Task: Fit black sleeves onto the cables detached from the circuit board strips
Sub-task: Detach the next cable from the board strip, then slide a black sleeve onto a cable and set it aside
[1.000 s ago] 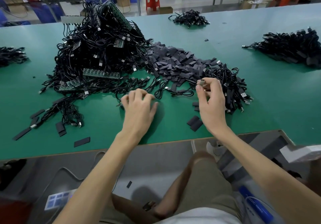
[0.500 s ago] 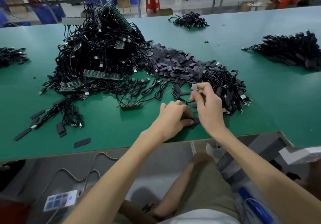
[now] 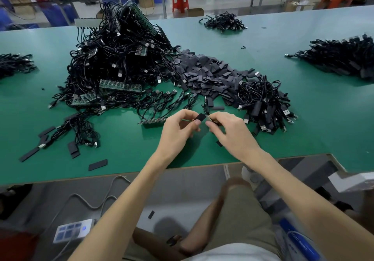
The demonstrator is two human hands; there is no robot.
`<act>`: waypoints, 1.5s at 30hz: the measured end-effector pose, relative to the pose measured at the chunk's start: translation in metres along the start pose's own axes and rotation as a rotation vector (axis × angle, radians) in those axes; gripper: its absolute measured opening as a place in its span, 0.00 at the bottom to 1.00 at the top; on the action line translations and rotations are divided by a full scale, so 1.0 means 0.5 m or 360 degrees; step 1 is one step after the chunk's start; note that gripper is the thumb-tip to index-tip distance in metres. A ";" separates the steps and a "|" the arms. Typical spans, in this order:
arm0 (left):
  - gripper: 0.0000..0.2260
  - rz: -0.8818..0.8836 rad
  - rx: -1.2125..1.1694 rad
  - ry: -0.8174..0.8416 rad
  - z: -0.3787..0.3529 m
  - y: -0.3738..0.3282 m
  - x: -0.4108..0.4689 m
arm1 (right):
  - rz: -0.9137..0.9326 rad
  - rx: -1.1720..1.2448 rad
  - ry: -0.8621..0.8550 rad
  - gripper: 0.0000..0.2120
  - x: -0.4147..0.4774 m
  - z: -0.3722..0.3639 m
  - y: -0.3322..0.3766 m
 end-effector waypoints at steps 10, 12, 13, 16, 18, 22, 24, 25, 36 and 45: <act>0.12 -0.0353 0.0830 0.0250 -0.053 -0.035 -0.013 | 0.0174 -0.0149 0.0033 0.08 -0.004 -0.001 0.021; 0.13 -0.0345 0.0883 0.0297 -0.059 -0.033 -0.014 | 0.0200 -0.0176 0.0042 0.09 -0.004 -0.003 0.024; 0.13 -0.0333 0.0888 0.0299 -0.058 -0.033 -0.014 | 0.0209 -0.0171 0.0040 0.09 -0.003 -0.003 0.025; 0.13 -0.0326 0.0898 0.0336 -0.060 -0.033 -0.016 | 0.0215 -0.0146 0.0027 0.08 -0.005 -0.001 0.025; 0.13 -0.0329 0.0920 0.0371 -0.065 -0.033 -0.018 | 0.0211 -0.0136 0.0013 0.08 -0.006 -0.001 0.026; 0.13 -0.0327 0.1073 0.0321 -0.064 -0.035 -0.021 | 0.0194 -0.0128 -0.0017 0.09 -0.008 0.001 0.028; 0.16 -0.0316 0.1162 0.0279 -0.061 -0.035 -0.021 | 0.0179 -0.0124 -0.0033 0.09 -0.008 0.003 0.029; 0.18 -0.0308 0.1198 0.0257 -0.059 -0.036 -0.021 | 0.0171 -0.0126 -0.0044 0.09 -0.008 0.004 0.029; 0.20 -0.0354 0.1326 0.0207 -0.064 -0.036 -0.026 | 0.0203 -0.0119 -0.0001 0.10 -0.010 0.006 0.039; 0.19 -0.0219 0.1141 0.0135 -0.039 -0.032 -0.018 | 0.0147 -0.0016 -0.0082 0.05 -0.009 0.013 0.025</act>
Point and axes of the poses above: each hand's wrist, its own x-axis towards the middle knuckle, its own z-axis out of the back of the hand, y = z × x, the point moved 7 cm from there along x, towards the middle knuckle, and after that the axes turned 5 degrees about -z, right-handed, at the moved point
